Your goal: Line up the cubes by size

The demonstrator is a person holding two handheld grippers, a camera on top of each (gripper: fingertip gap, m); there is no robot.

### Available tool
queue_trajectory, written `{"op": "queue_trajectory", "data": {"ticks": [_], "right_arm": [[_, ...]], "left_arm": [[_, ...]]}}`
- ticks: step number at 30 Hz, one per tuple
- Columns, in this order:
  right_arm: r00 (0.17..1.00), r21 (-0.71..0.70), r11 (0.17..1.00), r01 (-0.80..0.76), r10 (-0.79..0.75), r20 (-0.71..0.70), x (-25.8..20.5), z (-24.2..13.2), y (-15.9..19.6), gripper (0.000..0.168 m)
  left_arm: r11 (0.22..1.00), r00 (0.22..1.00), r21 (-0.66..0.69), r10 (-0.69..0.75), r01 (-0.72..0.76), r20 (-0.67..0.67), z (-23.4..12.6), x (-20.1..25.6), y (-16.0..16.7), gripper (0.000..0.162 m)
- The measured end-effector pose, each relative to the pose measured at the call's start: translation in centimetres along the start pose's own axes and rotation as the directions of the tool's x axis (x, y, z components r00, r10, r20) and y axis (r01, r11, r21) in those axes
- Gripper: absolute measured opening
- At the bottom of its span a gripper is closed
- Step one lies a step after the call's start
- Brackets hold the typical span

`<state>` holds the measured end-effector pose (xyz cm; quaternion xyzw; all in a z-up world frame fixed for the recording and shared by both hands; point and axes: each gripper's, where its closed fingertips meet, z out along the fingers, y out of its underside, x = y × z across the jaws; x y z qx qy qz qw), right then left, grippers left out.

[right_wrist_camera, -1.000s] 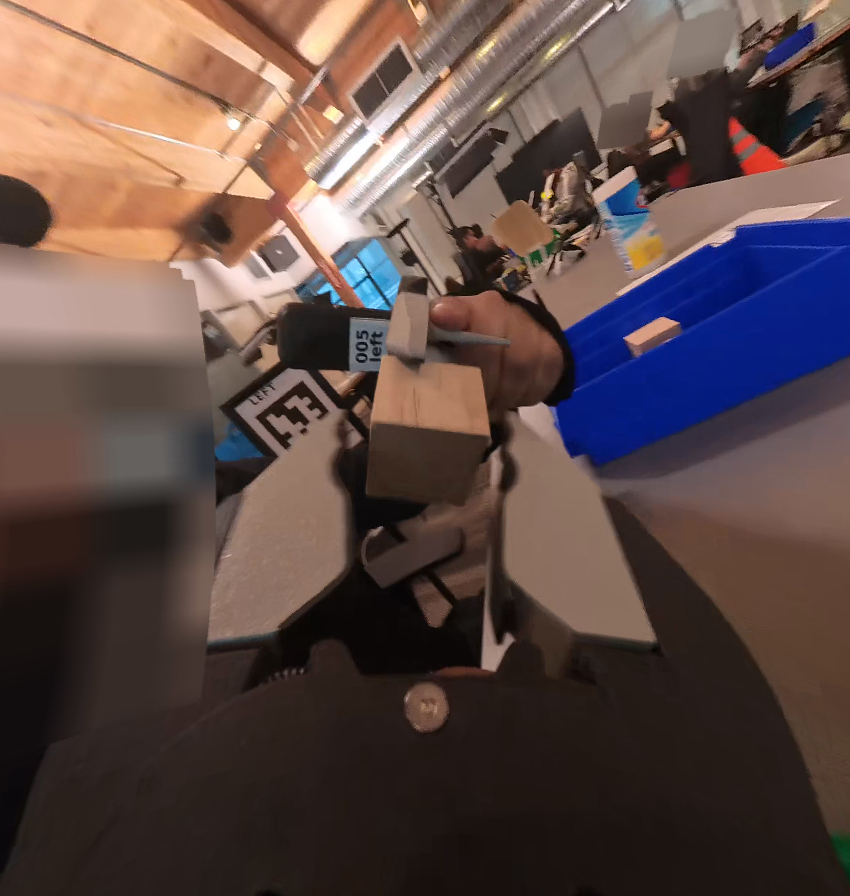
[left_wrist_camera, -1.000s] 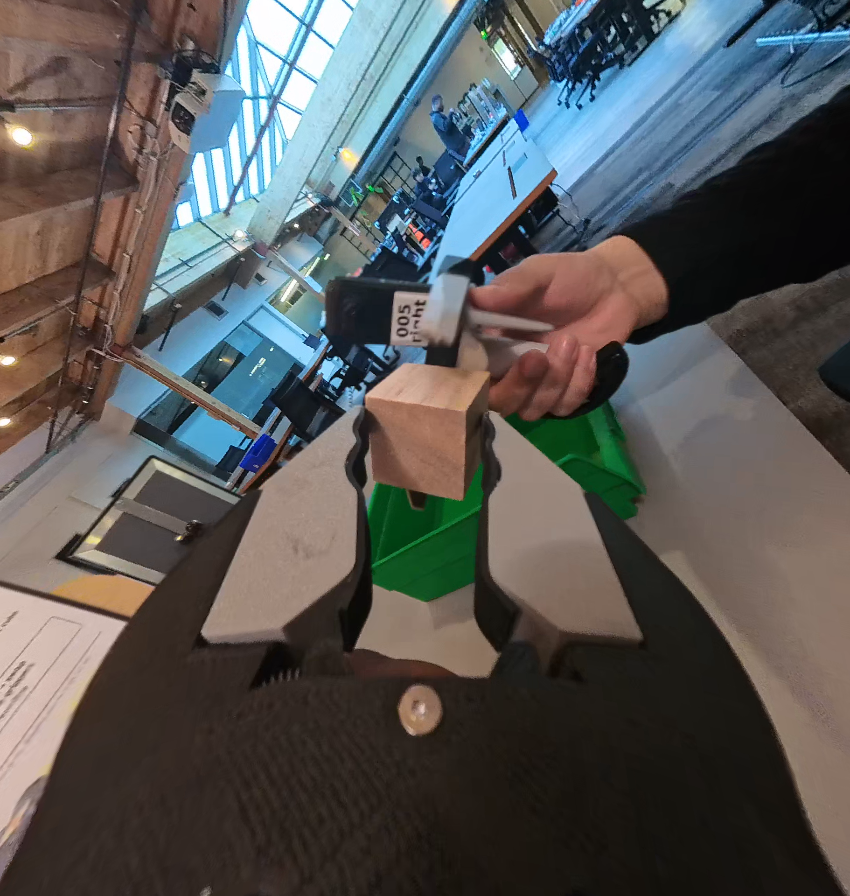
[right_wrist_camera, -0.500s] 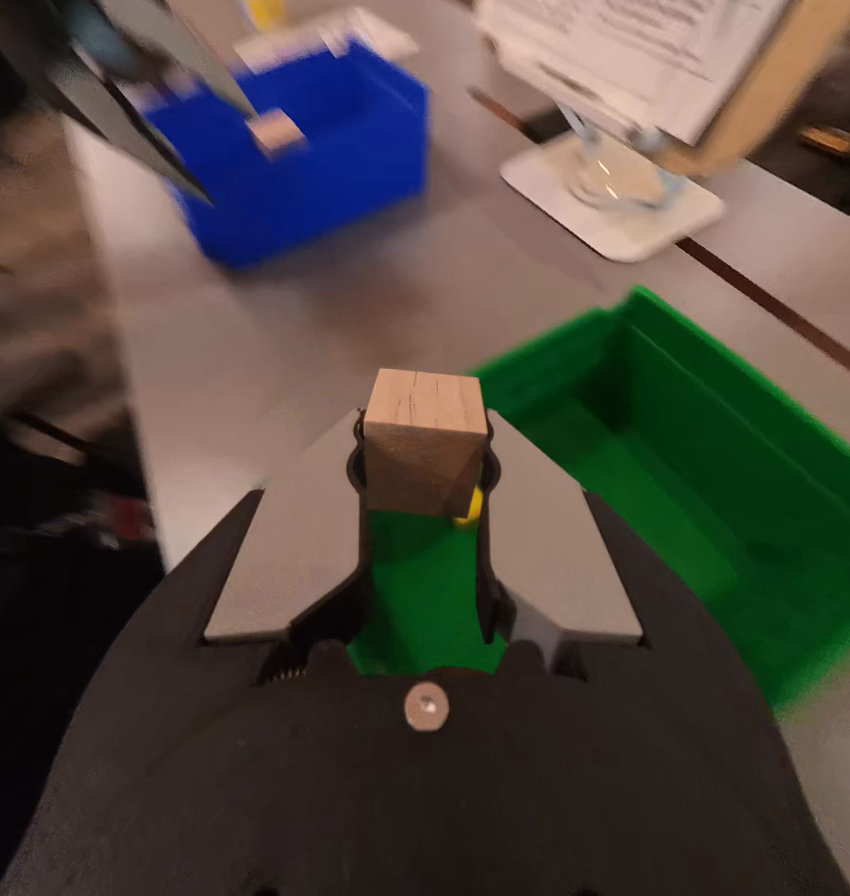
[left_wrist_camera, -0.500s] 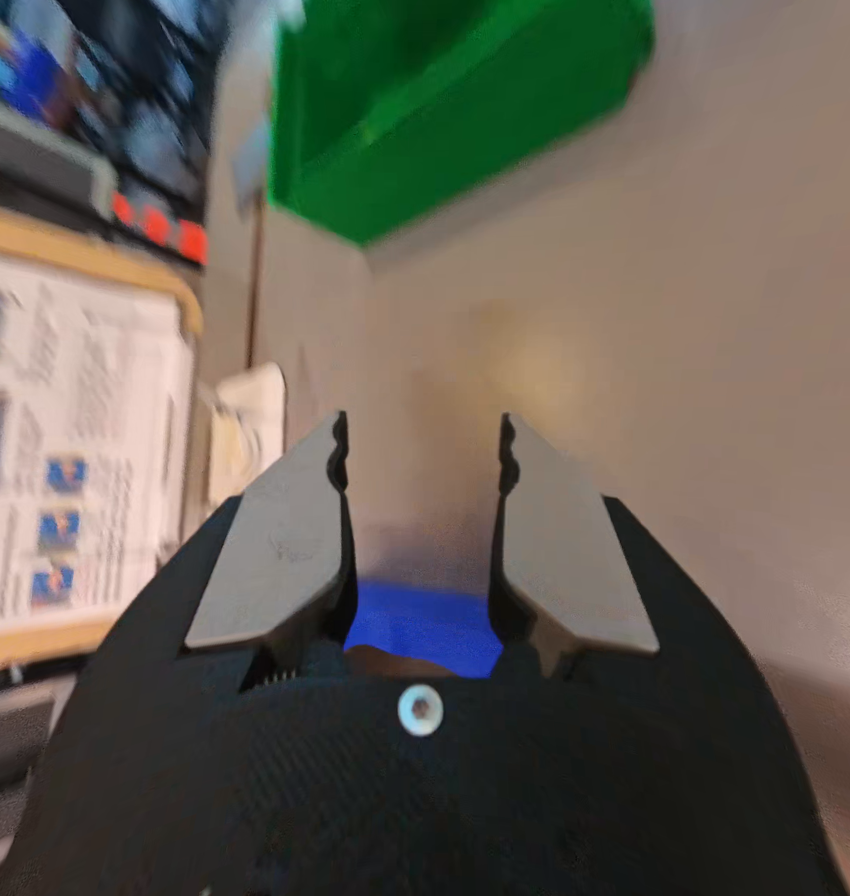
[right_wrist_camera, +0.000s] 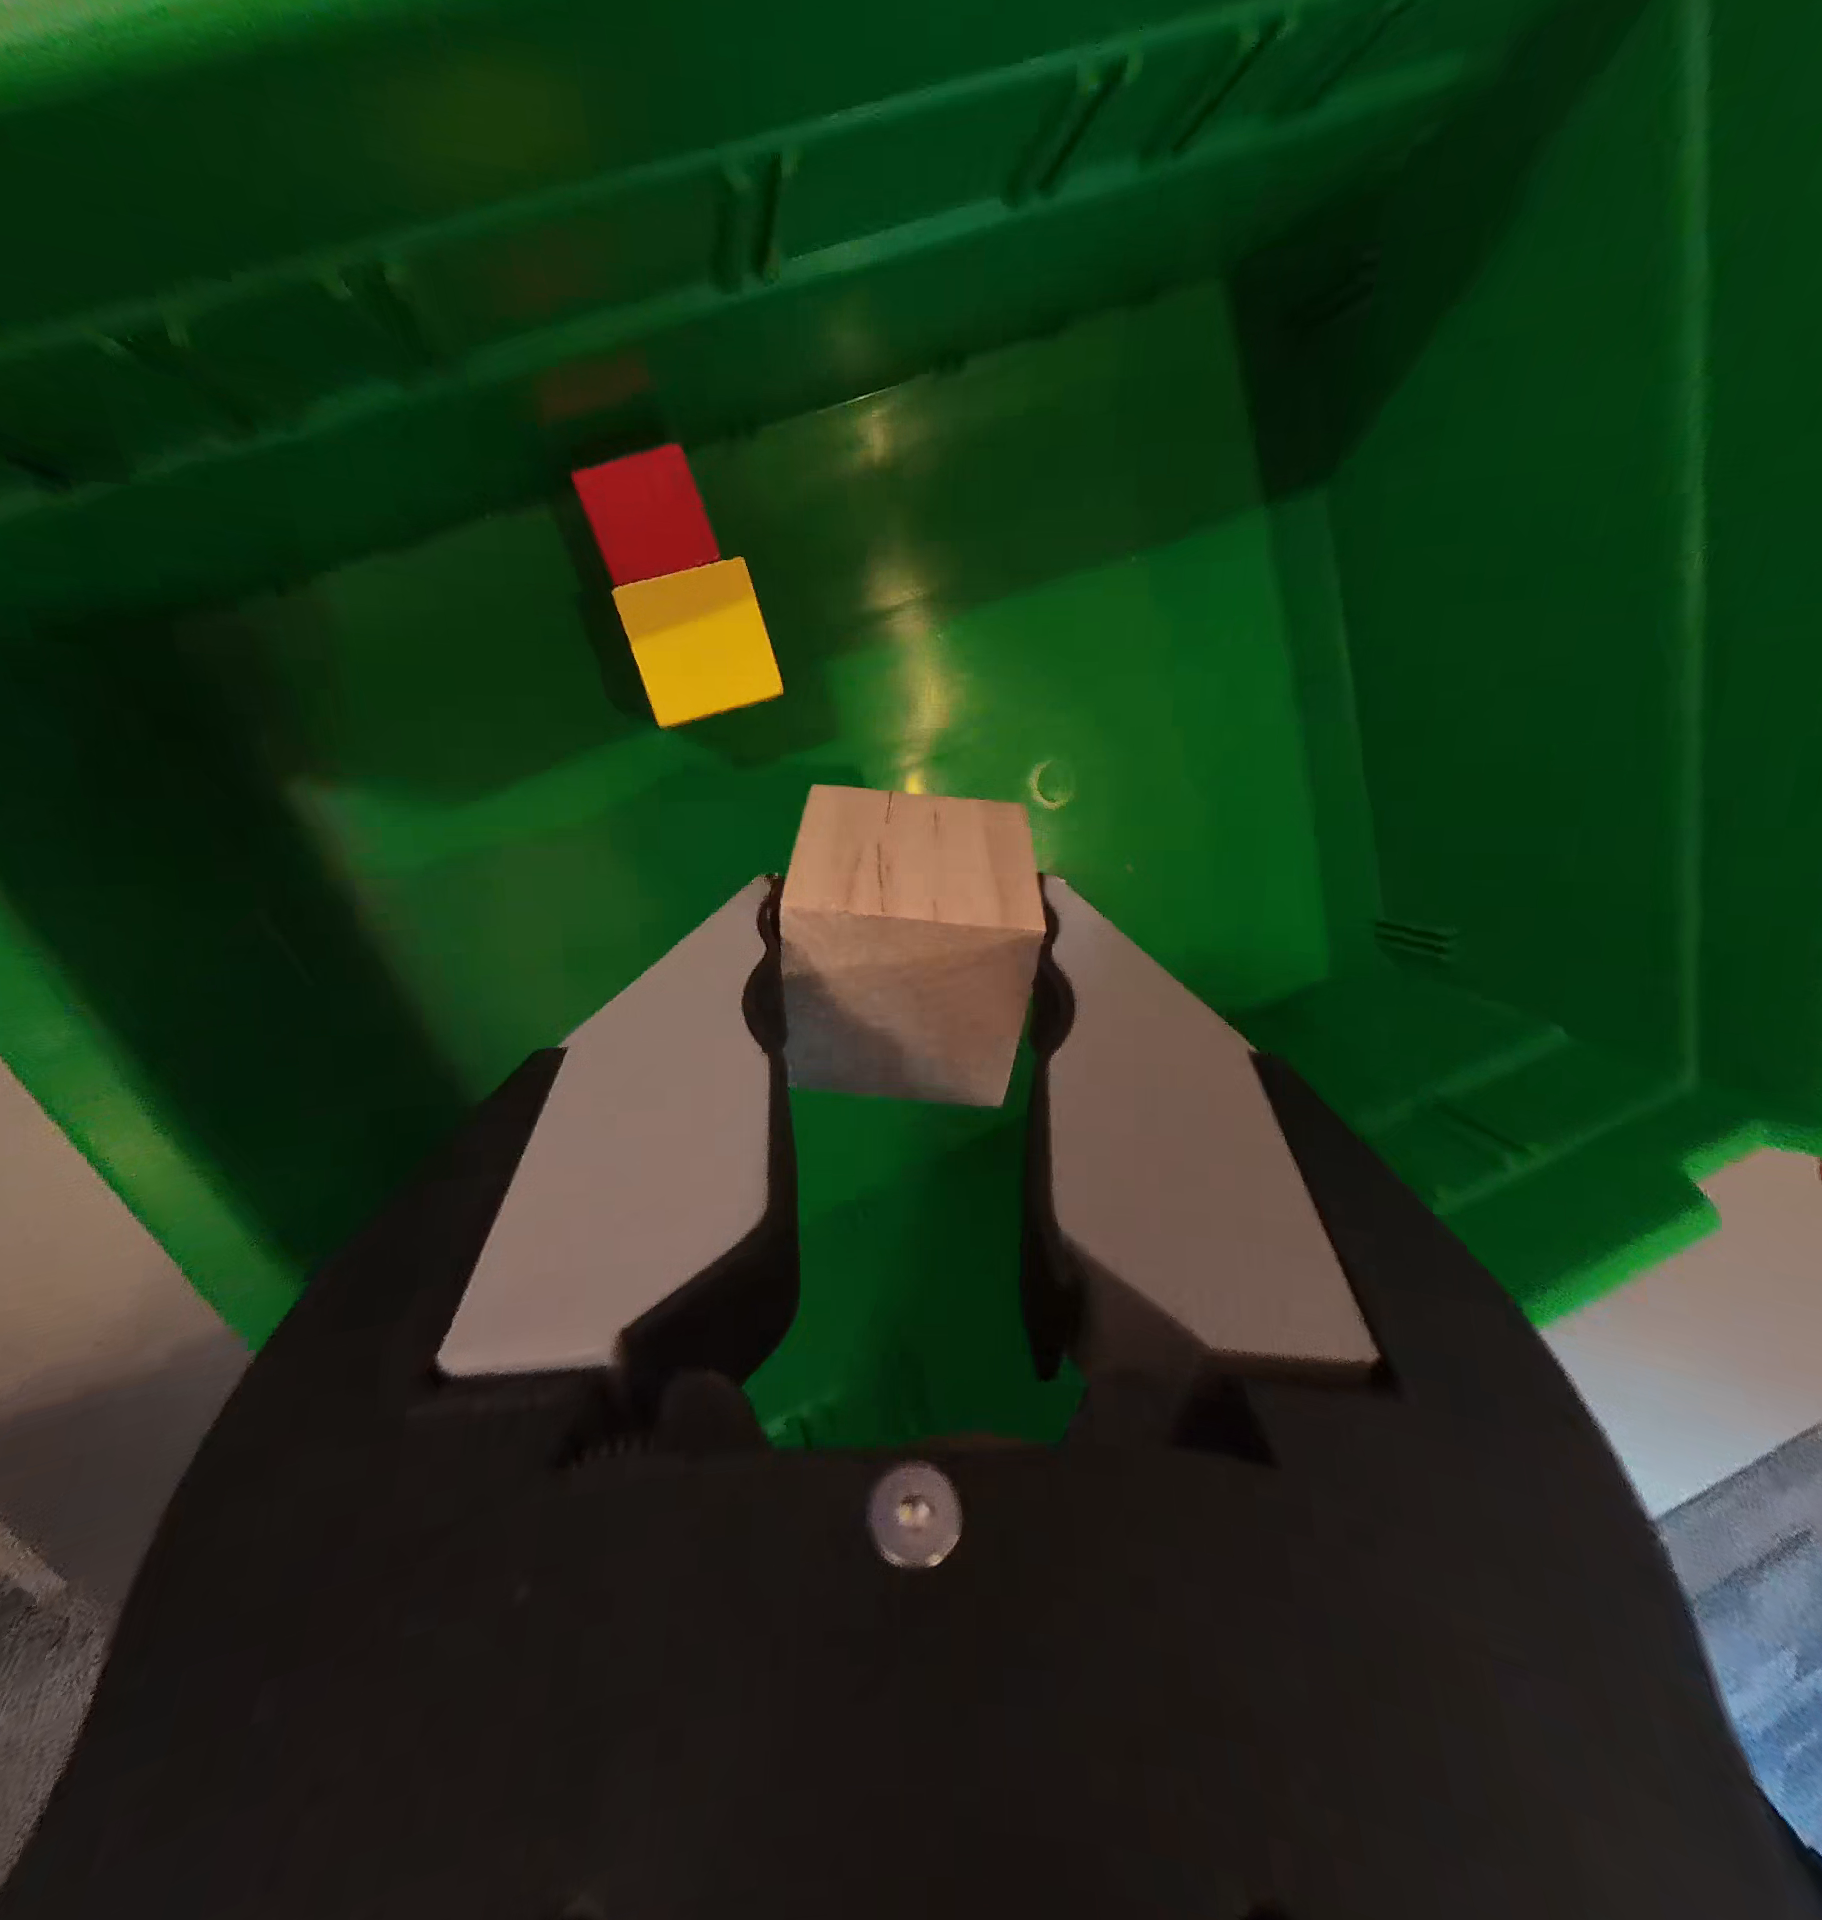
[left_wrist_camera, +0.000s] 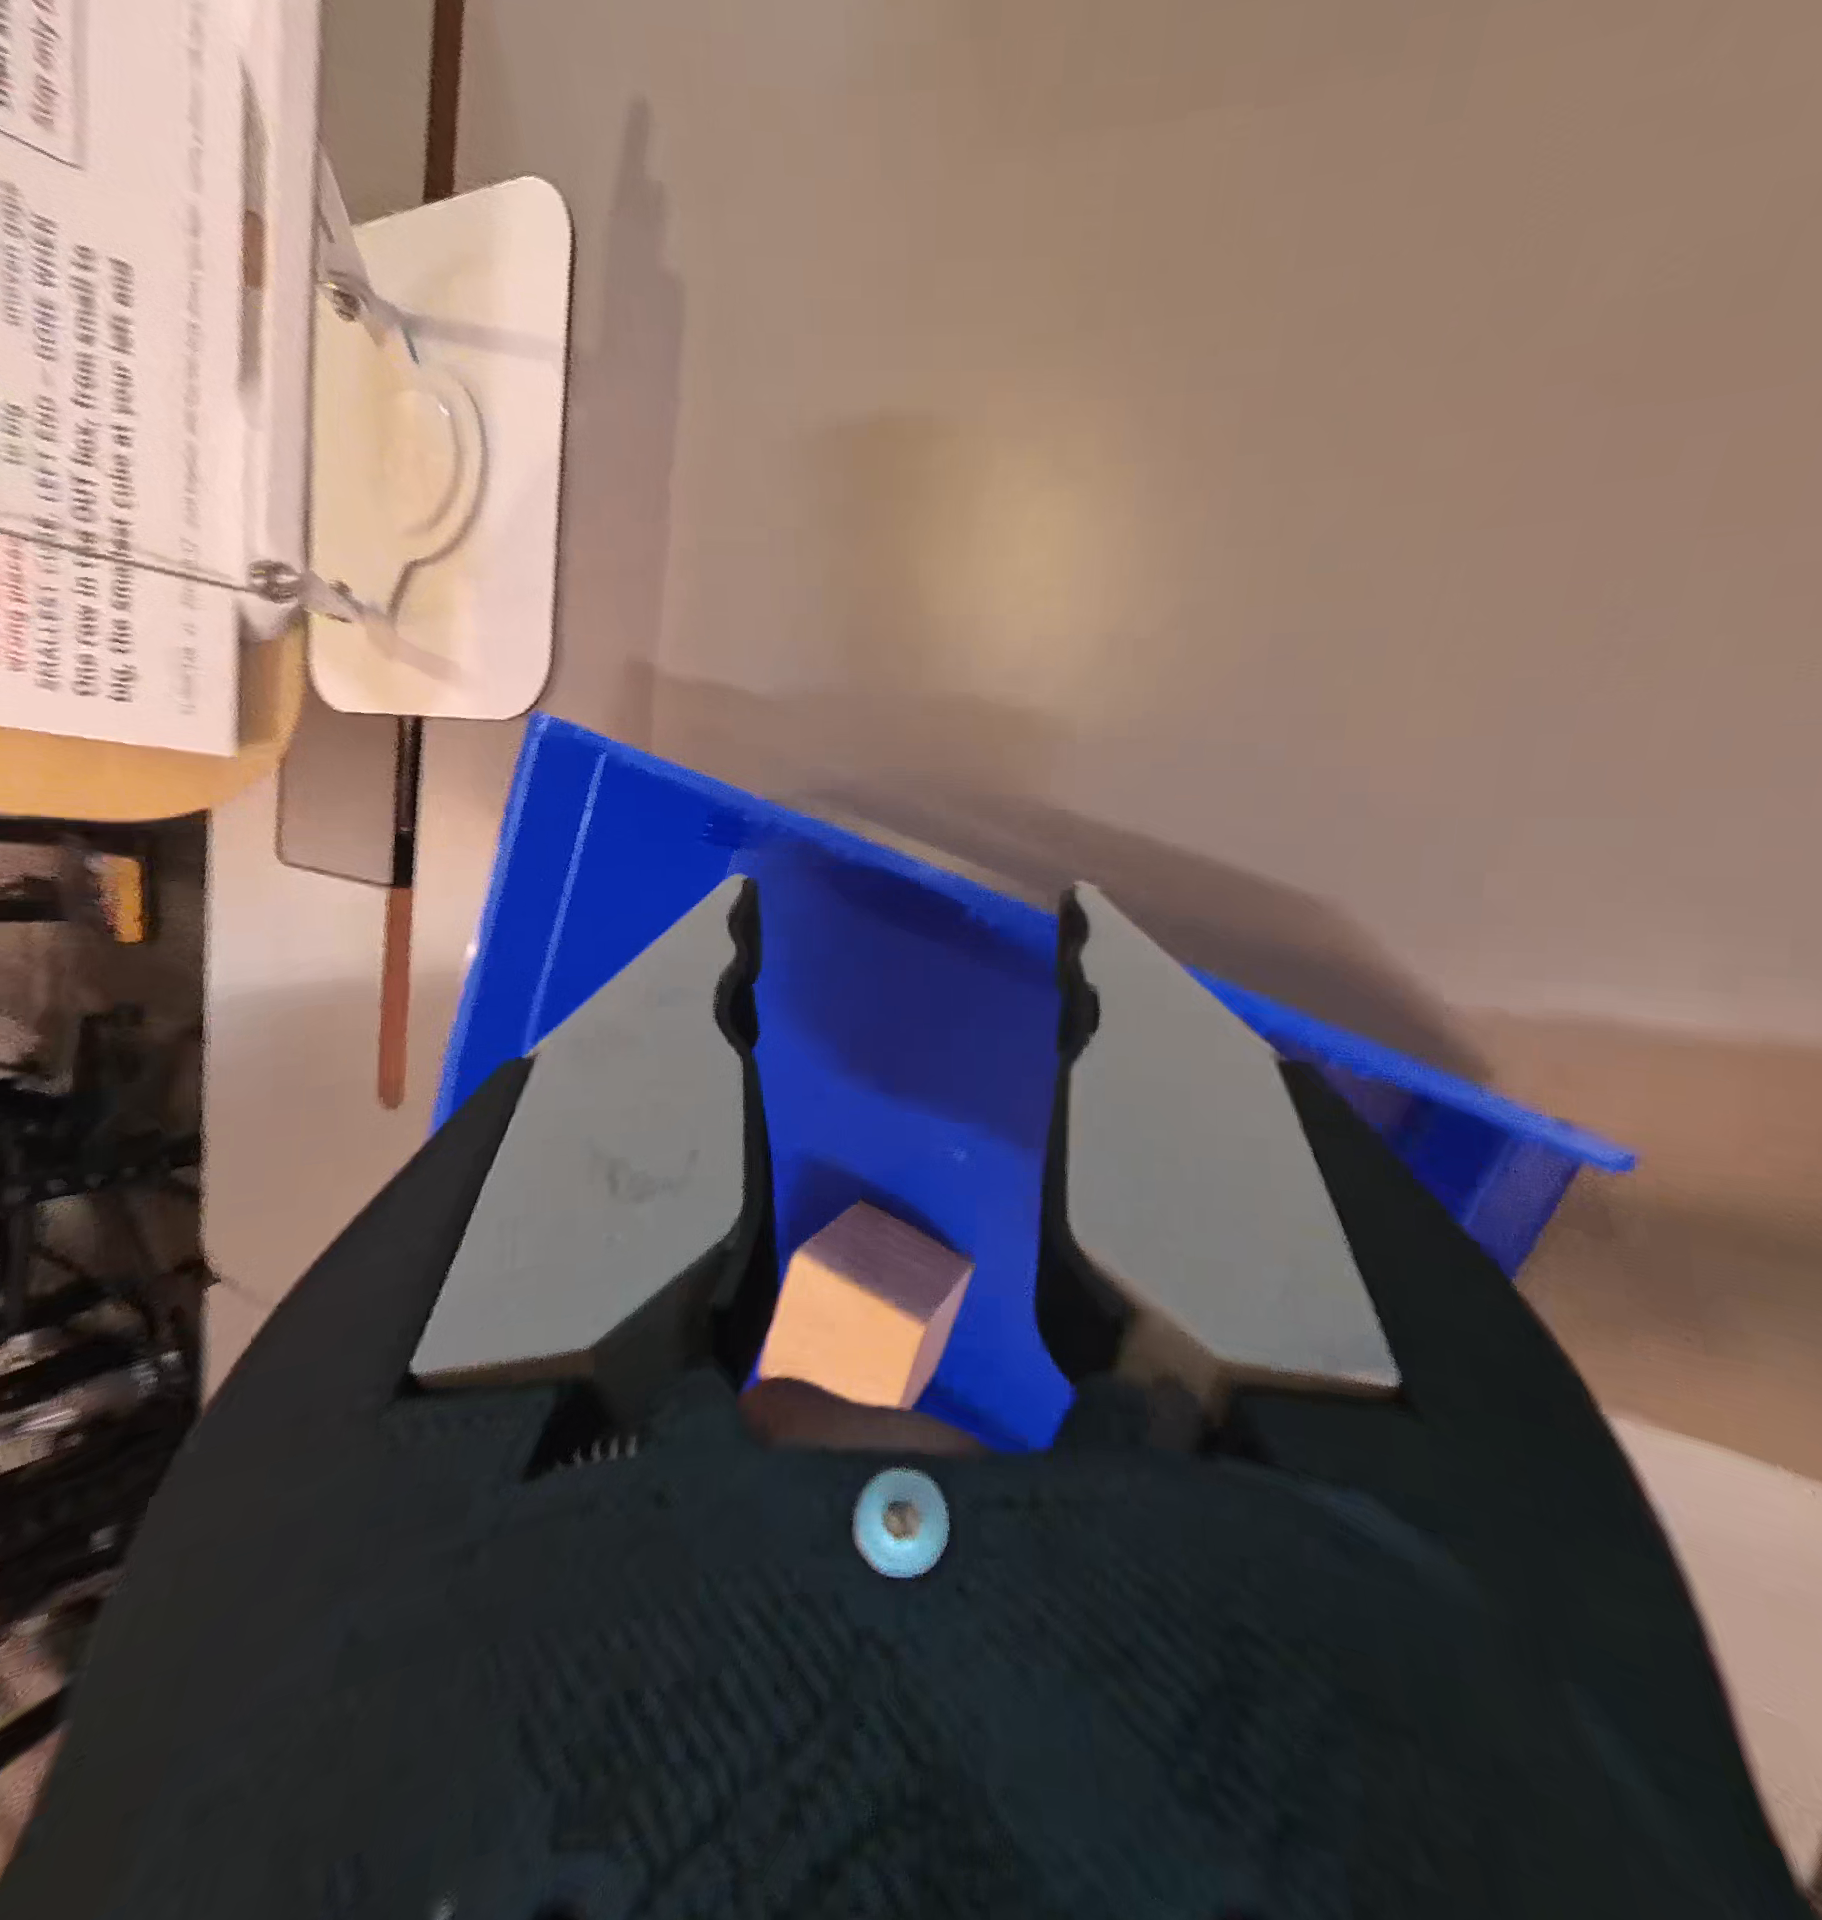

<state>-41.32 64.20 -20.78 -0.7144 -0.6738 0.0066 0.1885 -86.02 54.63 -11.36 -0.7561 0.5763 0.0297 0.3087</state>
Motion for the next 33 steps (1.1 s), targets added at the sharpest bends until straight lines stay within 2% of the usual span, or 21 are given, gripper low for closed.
{"op": "queue_trajectory", "data": {"ticks": [3, 8, 14, 17, 24, 26, 29, 33], "right_arm": [[0.999, -0.004, 1.0, 0.015, -0.015, 0.032, -0.3, 0.8, -0.2, 0.045], [0.998, 0.013, 1.0, 0.01, -0.011, 0.068, -0.3, 1.3, -0.2, 0.045], [0.993, 0.023, 0.999, 0.027, -0.03, 0.116, -0.7, 1.4, -0.6, 0.045], [0.991, 0.001, 0.999, 0.047, -0.047, 0.127, -0.9, 1.7, -0.5, 0.044], [0.986, 0.012, 0.997, 0.072, -0.073, 0.153, -1.5, 2.1, -1.0, 0.044], [0.984, 0.018, 0.997, 0.077, -0.079, 0.157, -1.7, 2.3, -1.3, 0.044], [0.983, -0.007, 0.996, 0.093, -0.091, 0.159, -1.9, 2.7, -1.1, 0.044], [0.982, -0.014, 0.993, 0.116, -0.113, 0.151, -2.0, 3.0, -0.9, 0.044]], "left_arm": [[0.984, 0.999, -0.176, 0.039, -0.035, 0.021, -1.2, -1.3, 4.1, 0.053], [0.865, 0.998, -0.497, 0.059, -0.066, -0.029, -1.9, -1.7, 13.1, 0.06], [0.786, 0.989, -0.6, 0.126, -0.148, -0.079, 0.8, -1.7, 17.8, 0.062], [0.761, 0.976, -0.615, 0.2, -0.207, -0.082, 2.6, -2.2, 19.0, 0.058], [0.73, 0.973, -0.645, 0.191, -0.227, -0.126, 4.8, -1.8, 21.0, 0.07], [0.729, 0.974, -0.647, 0.18, -0.224, -0.134, 5.1, -1.7, 21.3, 0.068], [0.759, 0.978, -0.617, 0.162, -0.209, -0.132, 5.1, -1.6, 20.8, 0.066], [0.864, 0.995, -0.492, 0.095, -0.103, -0.041, 4.9, -2.1, 18.0, 0.064]]}}
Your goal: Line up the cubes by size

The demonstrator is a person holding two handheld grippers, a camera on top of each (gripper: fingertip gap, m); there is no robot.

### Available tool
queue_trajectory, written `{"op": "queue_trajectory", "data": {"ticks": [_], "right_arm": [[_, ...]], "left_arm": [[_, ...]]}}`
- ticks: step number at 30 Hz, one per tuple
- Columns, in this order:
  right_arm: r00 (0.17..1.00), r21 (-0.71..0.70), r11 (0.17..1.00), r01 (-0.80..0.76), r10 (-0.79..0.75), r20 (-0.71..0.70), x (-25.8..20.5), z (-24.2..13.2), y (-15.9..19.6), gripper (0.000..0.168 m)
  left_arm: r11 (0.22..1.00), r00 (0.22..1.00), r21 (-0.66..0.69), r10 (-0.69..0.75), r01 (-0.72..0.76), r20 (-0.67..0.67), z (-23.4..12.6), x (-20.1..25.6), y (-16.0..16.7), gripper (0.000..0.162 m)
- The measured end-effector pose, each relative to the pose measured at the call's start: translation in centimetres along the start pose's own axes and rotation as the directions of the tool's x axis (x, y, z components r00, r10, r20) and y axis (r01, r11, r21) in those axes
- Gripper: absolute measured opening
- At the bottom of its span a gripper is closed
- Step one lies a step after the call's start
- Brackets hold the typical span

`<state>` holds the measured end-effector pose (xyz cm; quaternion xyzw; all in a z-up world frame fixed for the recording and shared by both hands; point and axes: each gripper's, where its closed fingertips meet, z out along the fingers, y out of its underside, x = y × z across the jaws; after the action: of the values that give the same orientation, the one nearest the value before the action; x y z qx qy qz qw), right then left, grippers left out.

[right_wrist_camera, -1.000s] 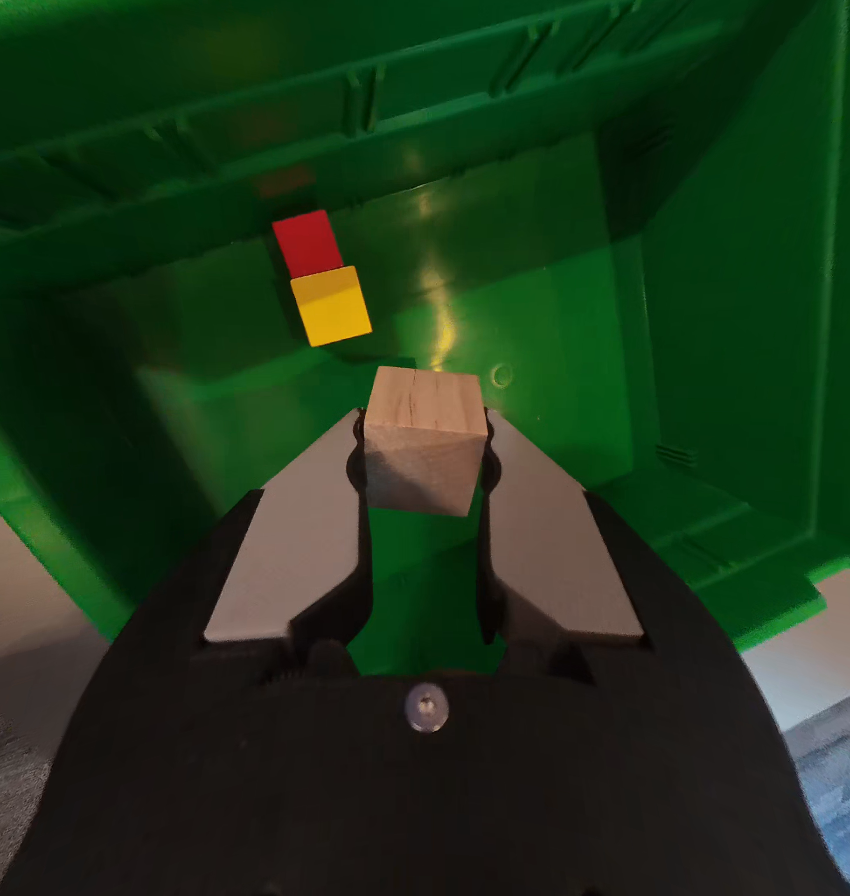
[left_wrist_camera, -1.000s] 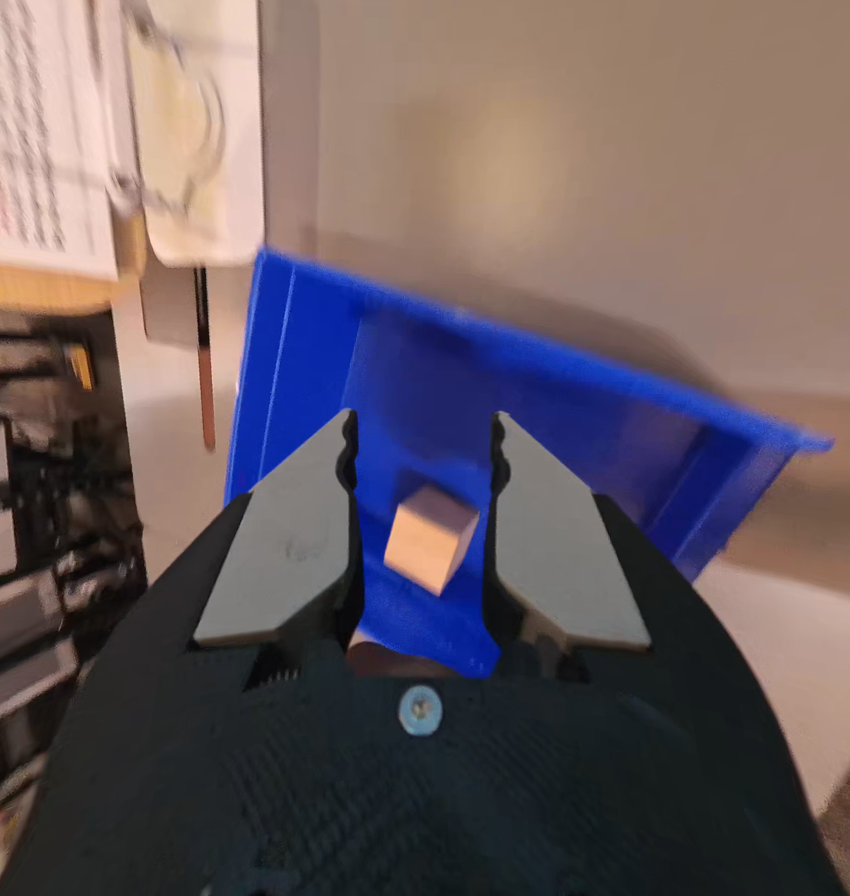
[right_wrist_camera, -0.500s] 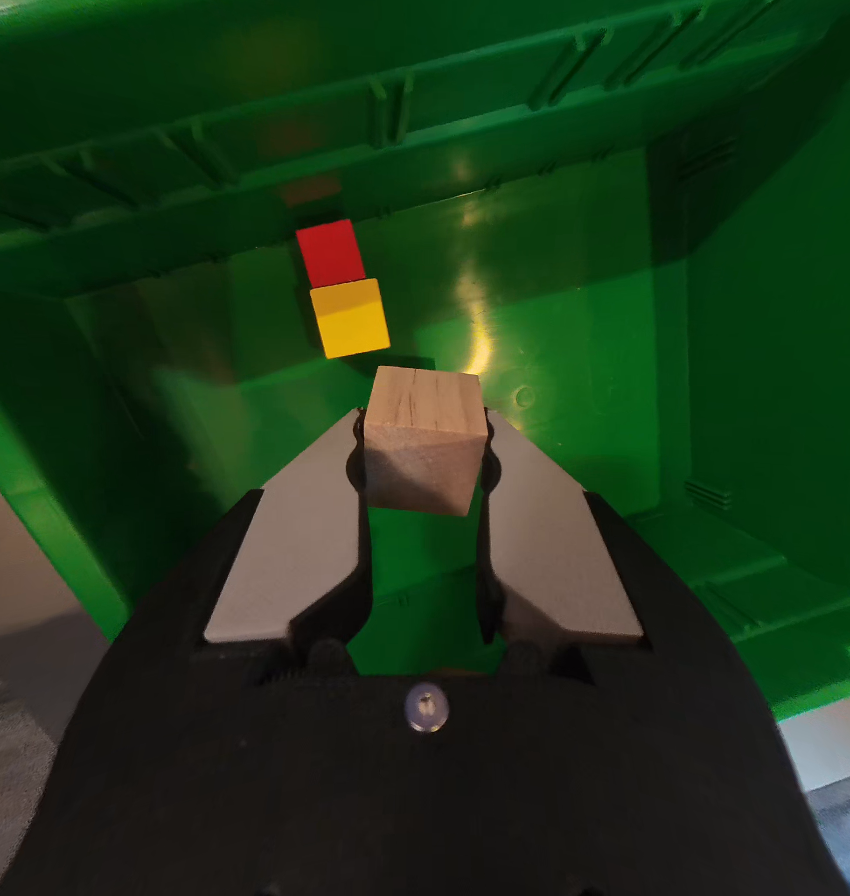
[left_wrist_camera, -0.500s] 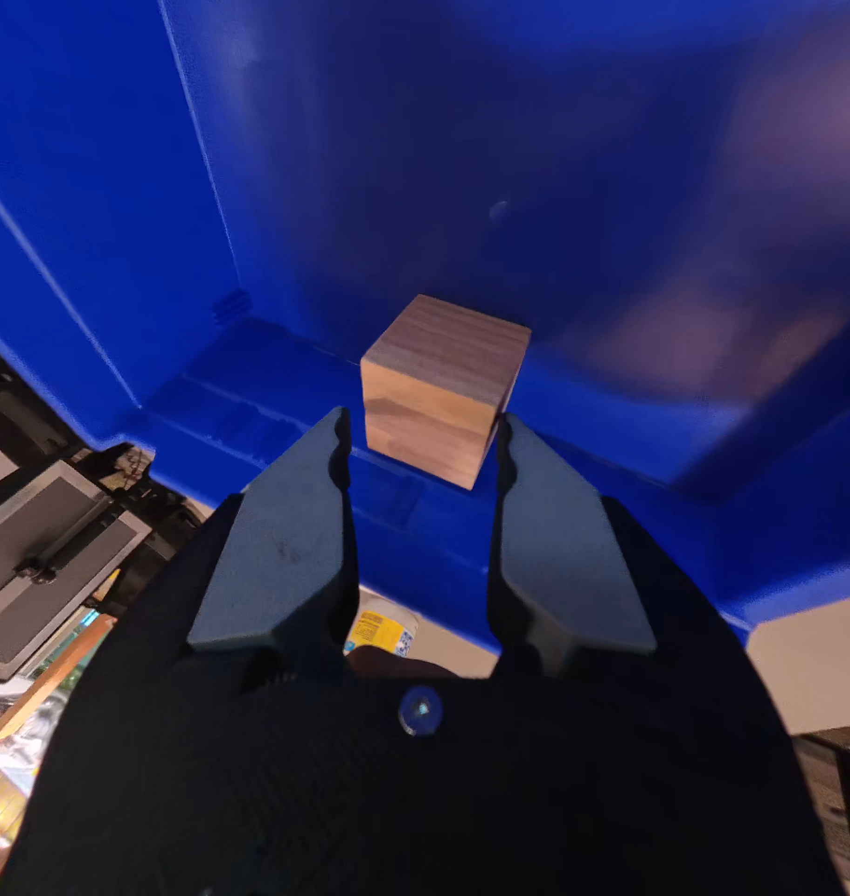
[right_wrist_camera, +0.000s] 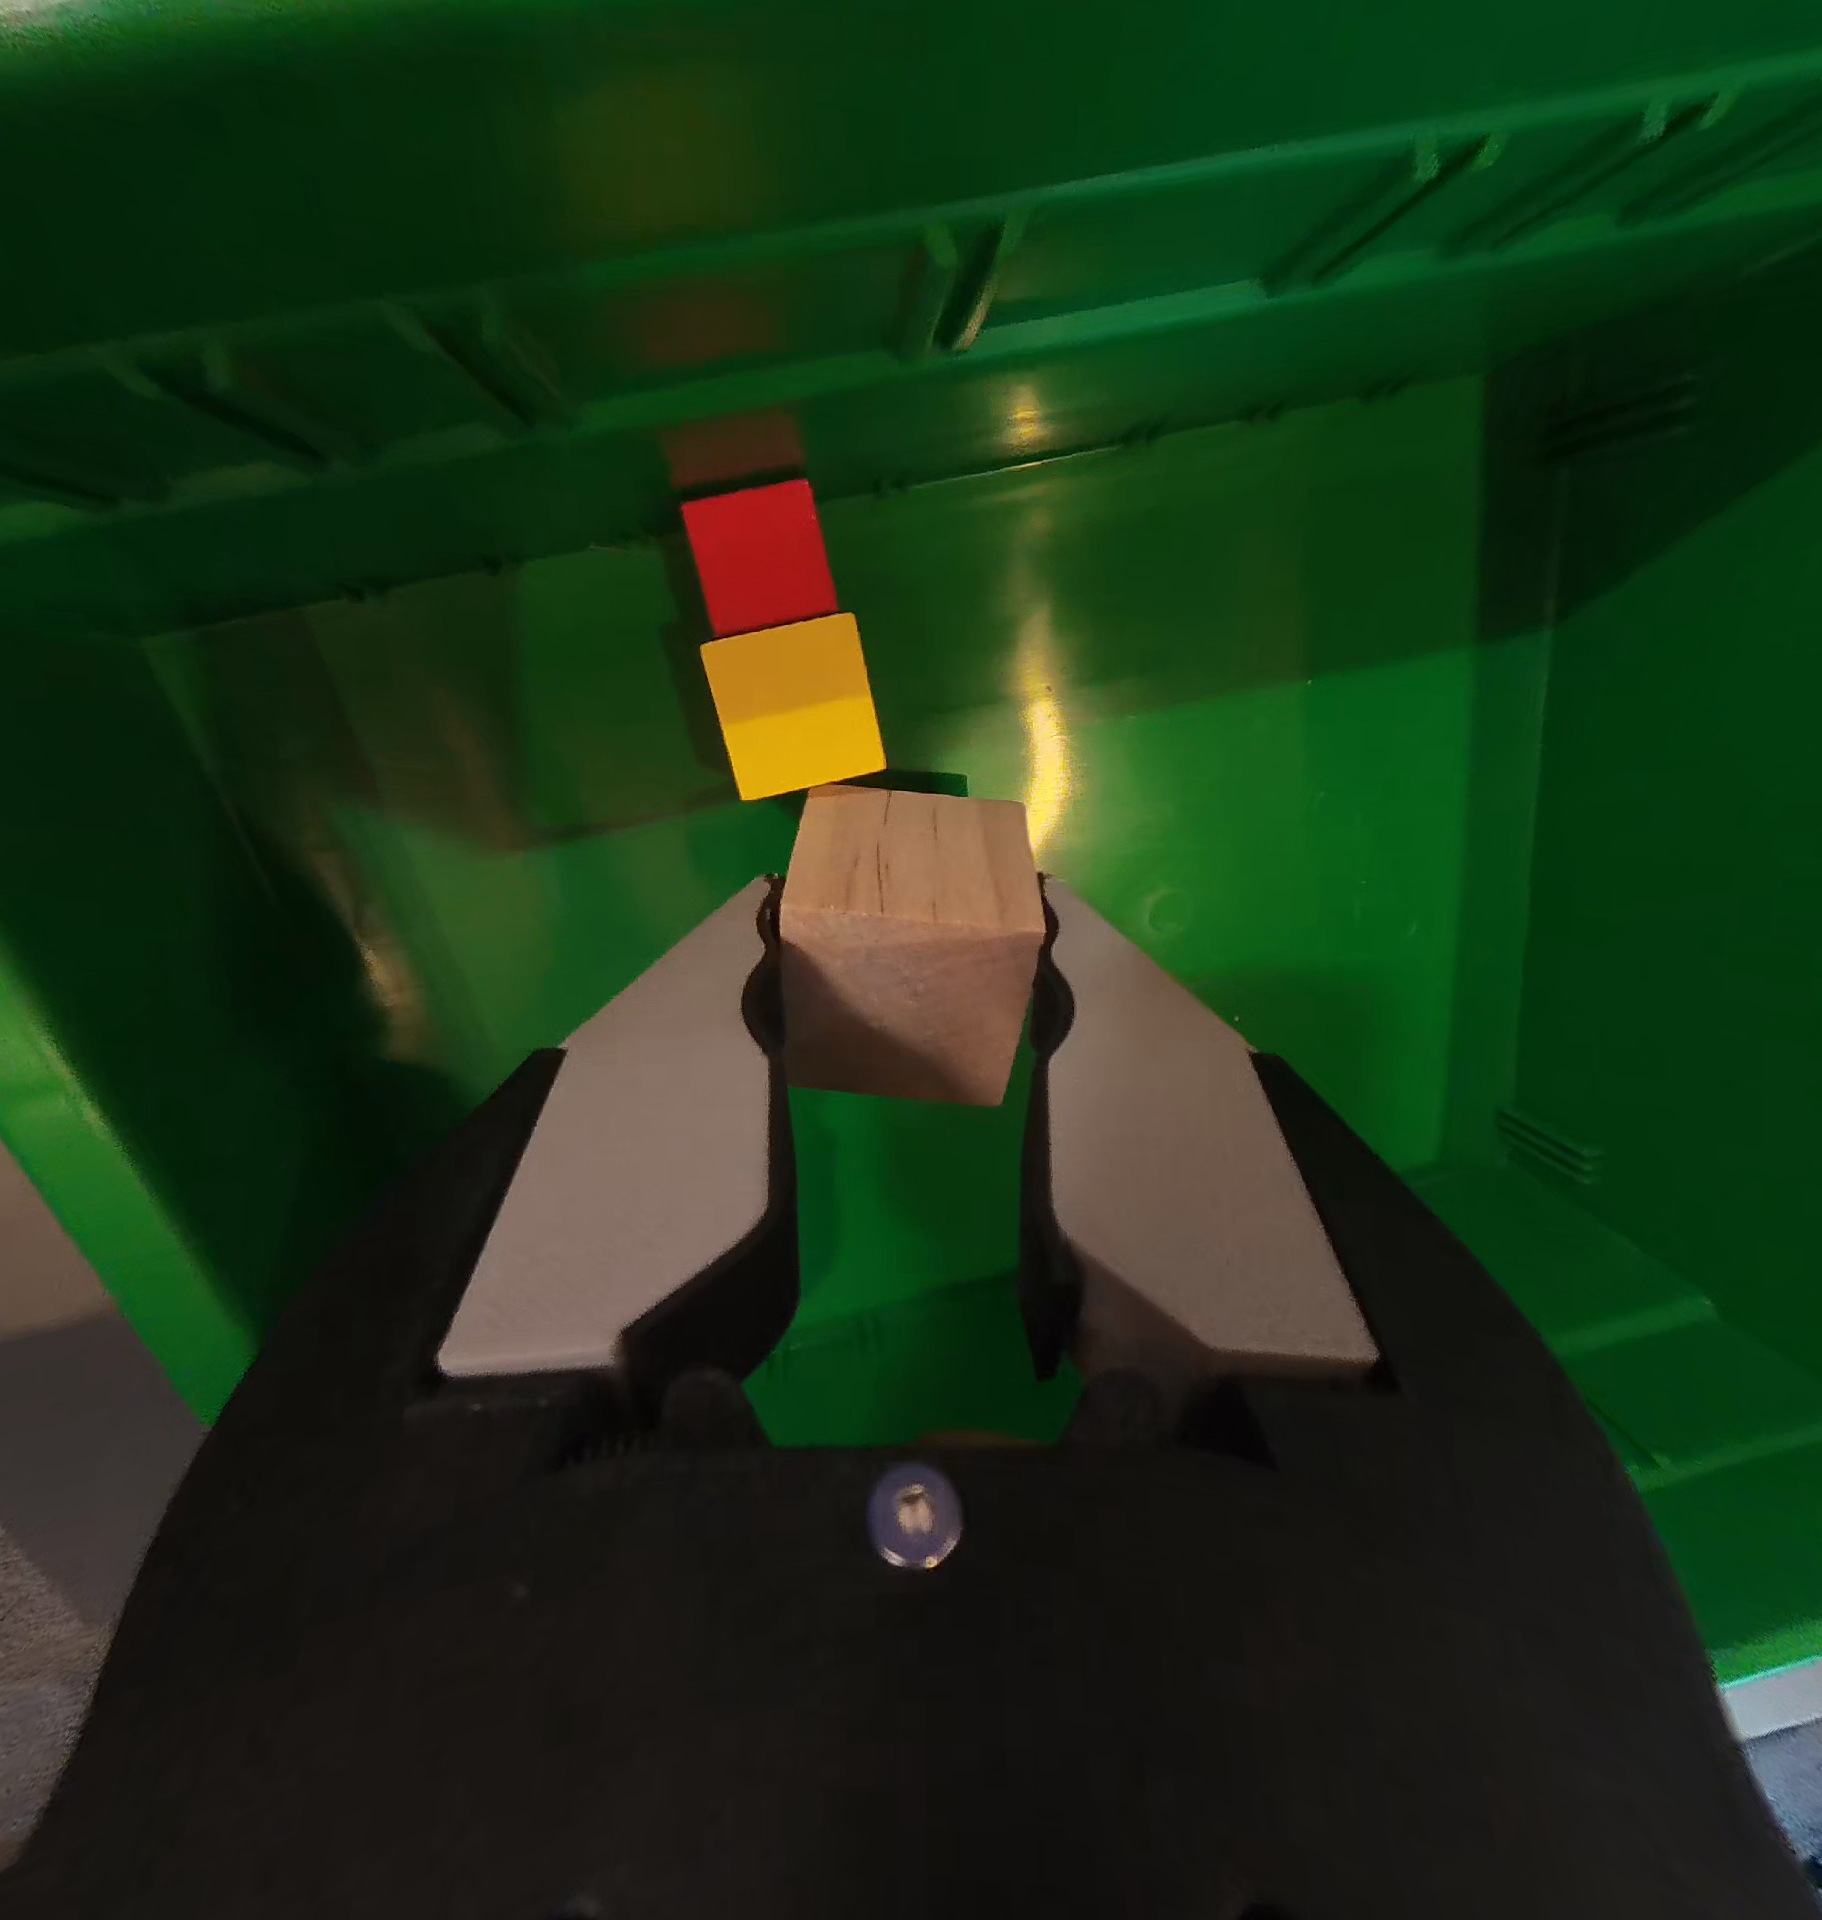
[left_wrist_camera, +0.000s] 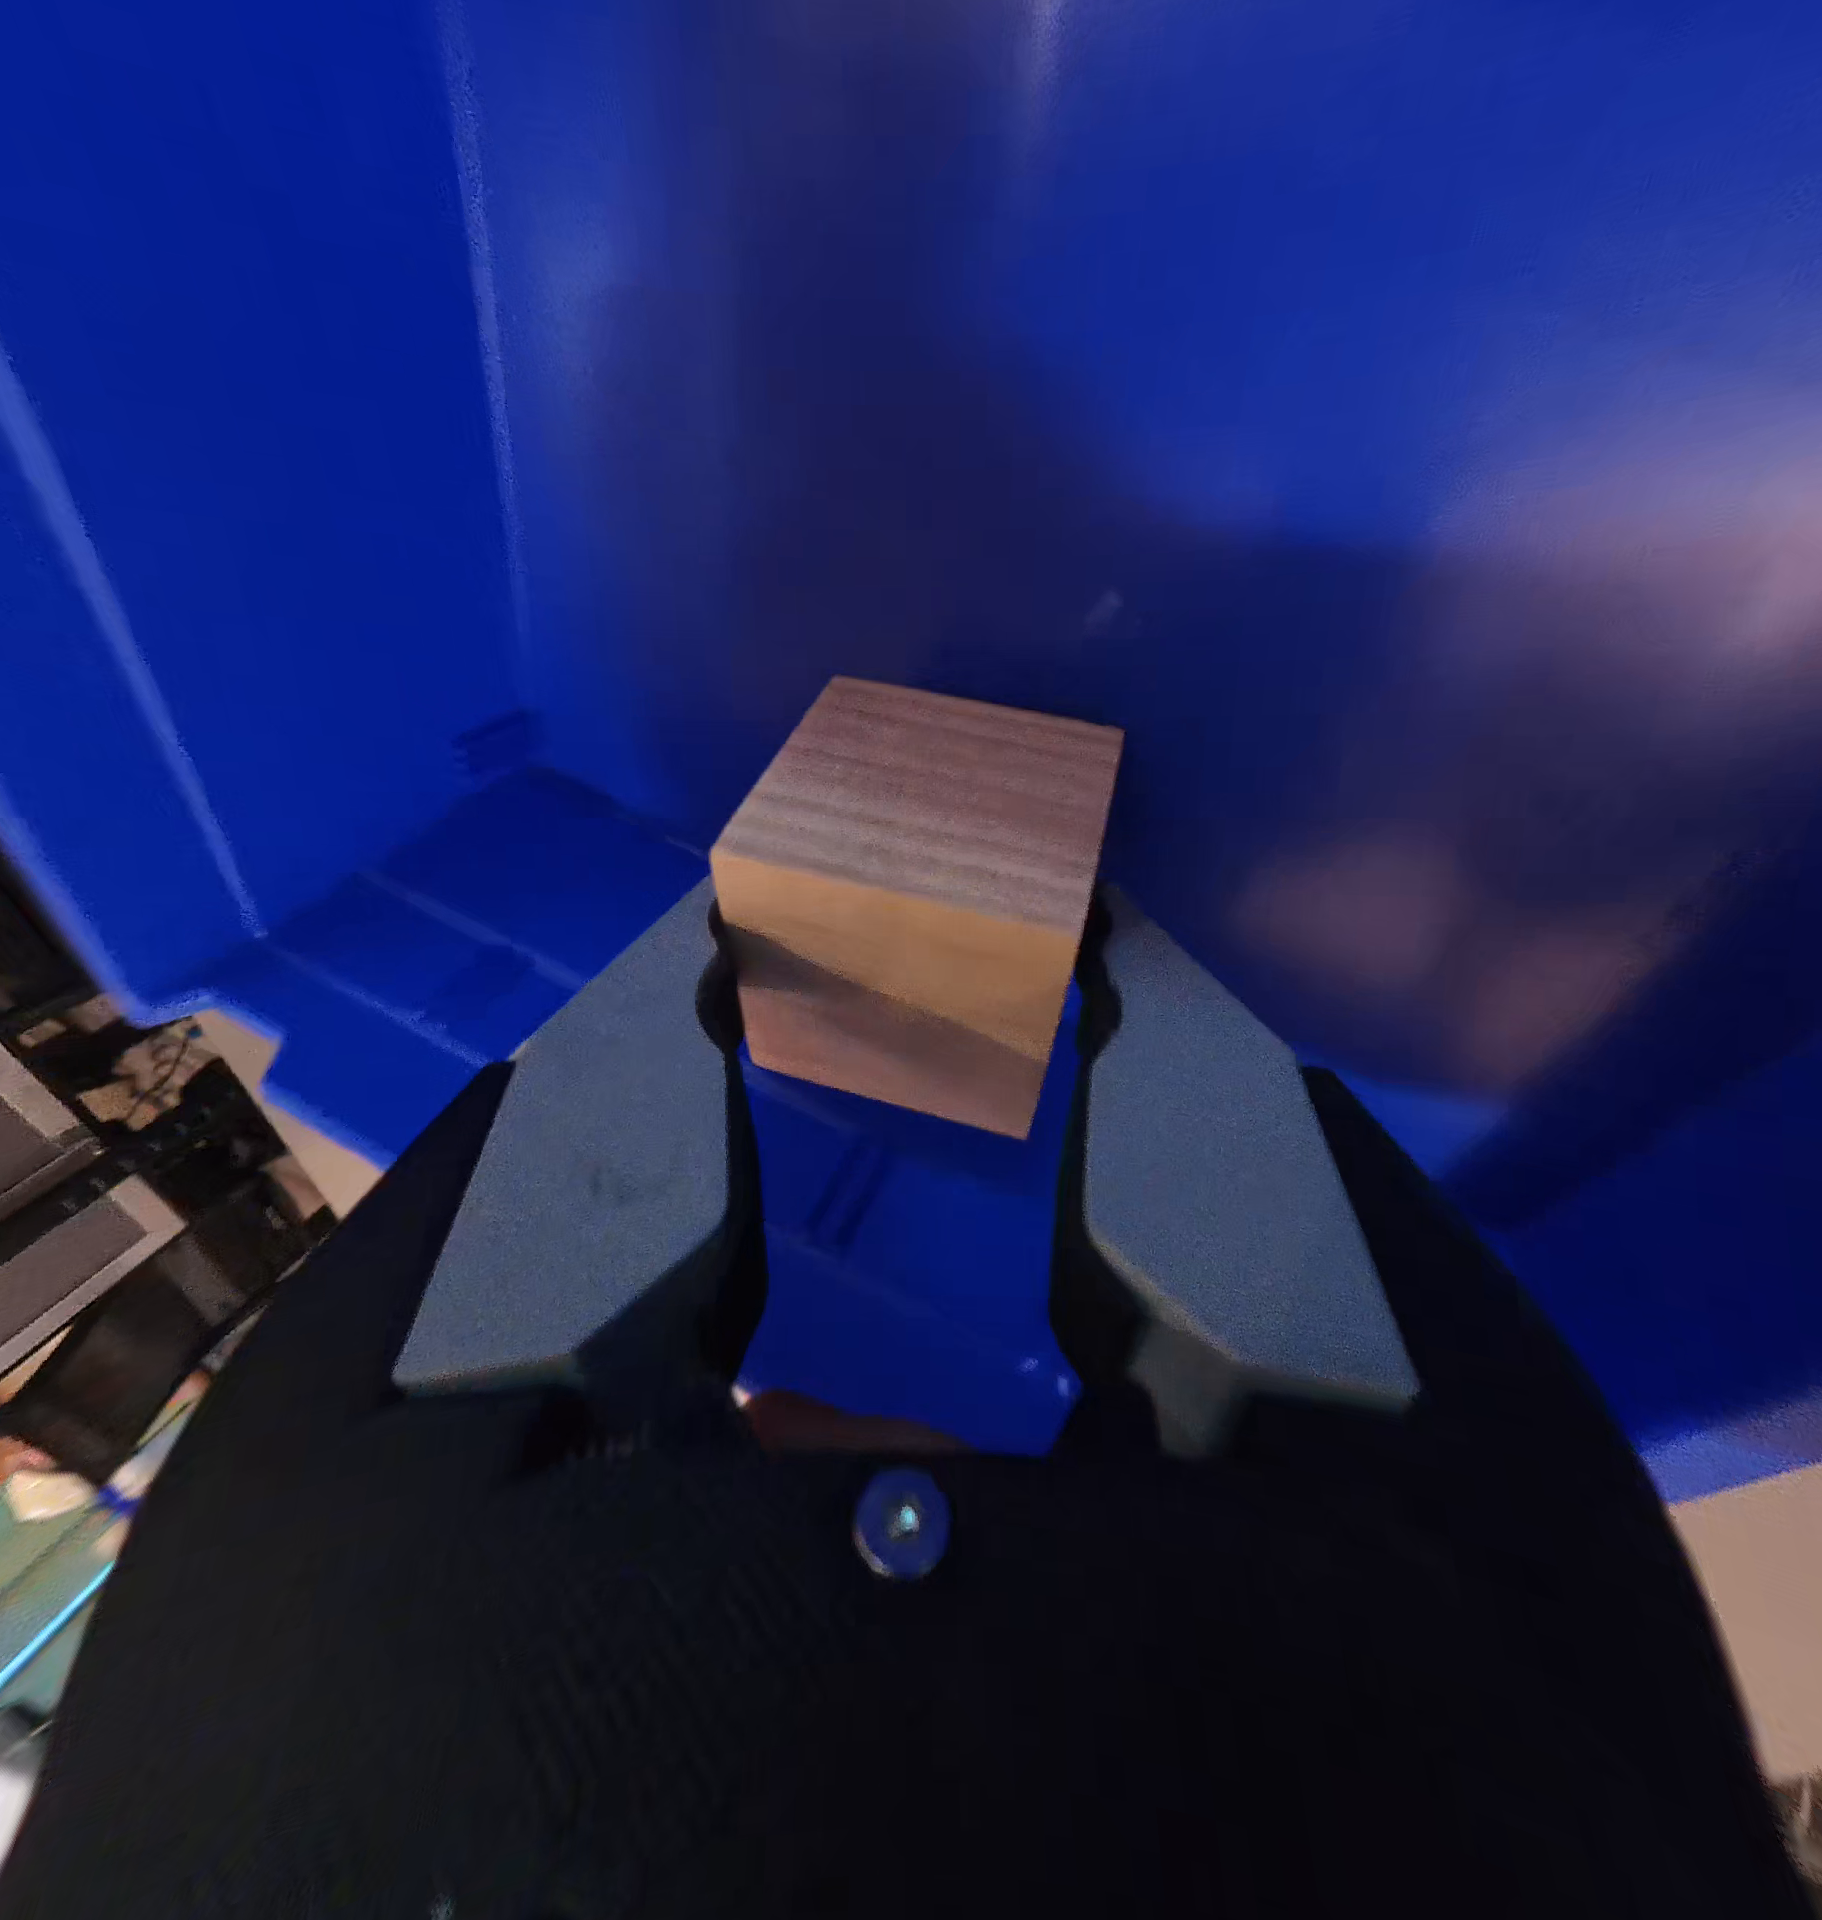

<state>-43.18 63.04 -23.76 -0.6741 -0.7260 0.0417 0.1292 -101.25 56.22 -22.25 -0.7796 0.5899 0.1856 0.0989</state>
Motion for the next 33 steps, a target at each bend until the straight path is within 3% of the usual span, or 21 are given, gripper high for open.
{"op": "queue_trajectory", "data": {"ticks": [7, 16, 22, 25, 28, 30, 33], "right_arm": [[0.998, -0.045, 0.997, 0.061, -0.061, 0.015, -0.6, 0.0, 0.5, 0.043], [0.976, -0.251, 0.951, 0.18, -0.14, 0.167, -1.3, 0.9, 1.1, 0.044], [0.988, -0.124, 0.992, 0.027, -0.008, 0.153, -1.1, -1.1, 0.1, 0.049], [0.981, 0.144, 0.982, -0.122, 0.097, 0.168, -1.2, -4.2, -1.7, 0.045], [0.973, 0.459, 0.858, -0.229, 0.201, 0.11, -0.1, -8.5, -4.3, 0.053], [0.953, 0.677, 0.673, -0.298, 0.256, 0.164, -0.3, -12.5, -7.2, 0.069], [0.895, 0.84, 0.31, -0.446, 0.135, 0.426, -3.4, -18.7, -12.2, 0.074]], "left_arm": [[0.954, 0.992, 0.28, -0.125, 0.111, 0.031, -4.3, -0.3, -4.4, 0.064], [0.933, 0.994, 0.347, -0.108, 0.093, 0.026, -7.2, 0.6, -6.9, 0.064], [0.863, 0.986, 0.499, -0.137, 0.074, 0.091, -10.8, 0.2, -9.3, 0.064], [0.717, 0.968, 0.697, -0.184, 0.013, 0.171, -15.0, 0.1, -12.7, 0.064], [0.464, 0.945, 0.881, -0.236, -0.095, 0.226, -20.9, 1.3, -17.4, 0.064], [0.274, 0.932, 0.945, -0.261, -0.179, 0.252, -24.9, 3.0, -20.8, 0.063], [0.052, 0.921, 0.96, -0.272, -0.275, 0.279, -29.4, 6.0, -25.7, 0.063]]}}
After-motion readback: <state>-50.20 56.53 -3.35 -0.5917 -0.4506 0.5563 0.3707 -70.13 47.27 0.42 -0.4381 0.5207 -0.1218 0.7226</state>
